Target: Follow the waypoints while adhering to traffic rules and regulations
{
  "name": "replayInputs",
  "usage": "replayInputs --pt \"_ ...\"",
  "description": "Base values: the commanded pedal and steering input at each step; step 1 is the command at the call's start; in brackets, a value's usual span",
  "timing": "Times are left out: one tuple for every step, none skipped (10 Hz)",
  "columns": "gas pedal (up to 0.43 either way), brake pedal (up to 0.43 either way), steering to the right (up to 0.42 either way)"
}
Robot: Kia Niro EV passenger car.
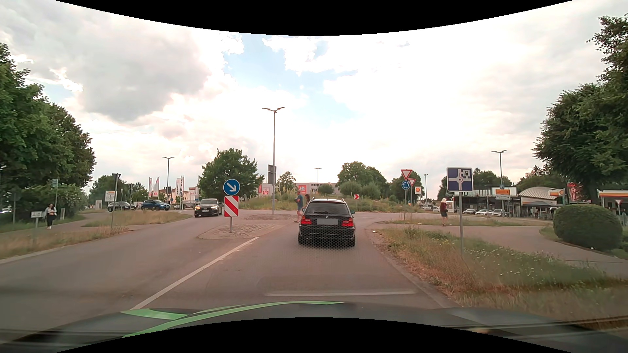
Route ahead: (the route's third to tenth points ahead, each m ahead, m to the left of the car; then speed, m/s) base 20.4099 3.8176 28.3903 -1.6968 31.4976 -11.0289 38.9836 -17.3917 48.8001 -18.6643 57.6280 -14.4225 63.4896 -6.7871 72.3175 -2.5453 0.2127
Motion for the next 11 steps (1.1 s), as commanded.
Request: replayInputs --pt "0.000 0.000 0.039" --pt "0.000 0.000 0.039" --pt "0.000 0.000 0.038" --pt "0.000 0.000 0.039" --pt "0.028 0.000 0.038" --pt "0.067 0.000 0.039" --pt "0.098 0.000 0.039" --pt "0.118 0.000 0.038" --pt "0.130 0.000 0.039" --pt "0.138 0.000 0.039" --pt "0.157 0.000 0.038"
